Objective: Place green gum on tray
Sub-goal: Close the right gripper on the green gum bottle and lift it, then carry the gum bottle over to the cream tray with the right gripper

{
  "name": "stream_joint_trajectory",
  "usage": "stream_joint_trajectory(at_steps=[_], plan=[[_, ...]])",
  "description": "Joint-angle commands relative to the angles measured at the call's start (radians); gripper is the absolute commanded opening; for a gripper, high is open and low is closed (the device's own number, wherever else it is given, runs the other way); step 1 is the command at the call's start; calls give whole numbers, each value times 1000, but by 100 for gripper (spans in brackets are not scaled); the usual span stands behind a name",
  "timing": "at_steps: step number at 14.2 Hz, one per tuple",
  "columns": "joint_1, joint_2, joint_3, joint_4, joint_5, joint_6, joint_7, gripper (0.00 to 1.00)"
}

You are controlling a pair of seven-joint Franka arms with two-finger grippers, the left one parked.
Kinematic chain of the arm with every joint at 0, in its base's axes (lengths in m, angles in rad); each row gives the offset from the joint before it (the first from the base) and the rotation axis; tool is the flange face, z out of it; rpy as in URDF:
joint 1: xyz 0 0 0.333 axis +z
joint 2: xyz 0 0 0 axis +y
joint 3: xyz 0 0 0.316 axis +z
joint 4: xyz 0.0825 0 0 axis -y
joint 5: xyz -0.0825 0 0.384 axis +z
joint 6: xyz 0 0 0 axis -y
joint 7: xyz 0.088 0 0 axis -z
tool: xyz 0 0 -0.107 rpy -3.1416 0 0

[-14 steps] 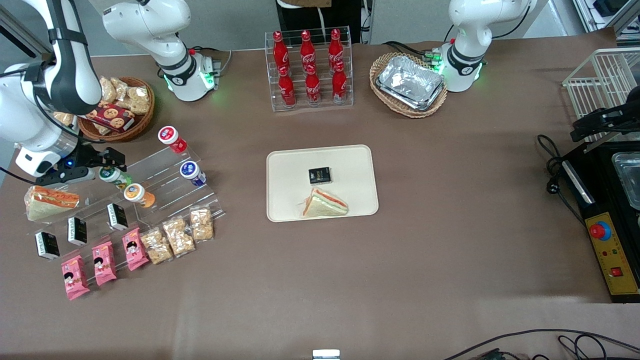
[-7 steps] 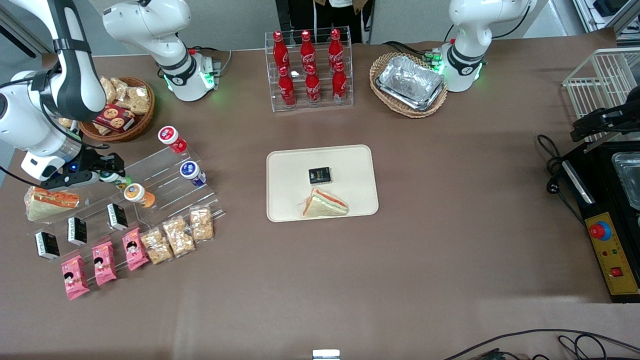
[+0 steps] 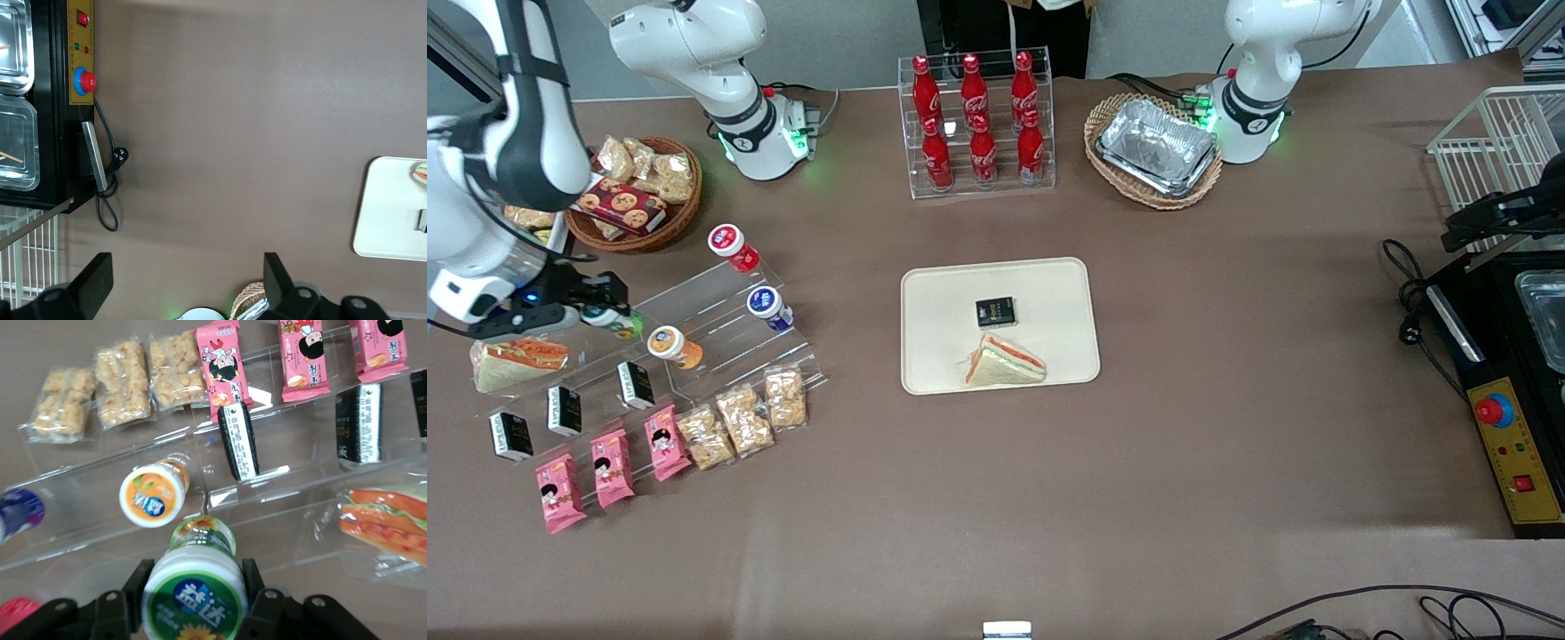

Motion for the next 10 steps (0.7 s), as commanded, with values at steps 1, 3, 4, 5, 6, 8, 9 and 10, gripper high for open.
stream_joint_trajectory(at_steps=[1, 3, 4, 5, 6, 8, 9, 10], plan=[[33, 18, 5, 224, -5, -267, 5, 37], [52, 19, 6, 326, 8, -375, 54, 37], [69, 24, 6, 385, 10, -430, 68, 37], [83, 50, 6, 451, 13, -482, 82, 37], [96, 77, 6, 514, 45, -536, 106, 37], [147, 114, 8, 580, 109, -593, 226, 37], [212, 114, 8, 582, 122, -595, 319, 37], [286, 114, 8, 578, 125, -595, 431, 37]])
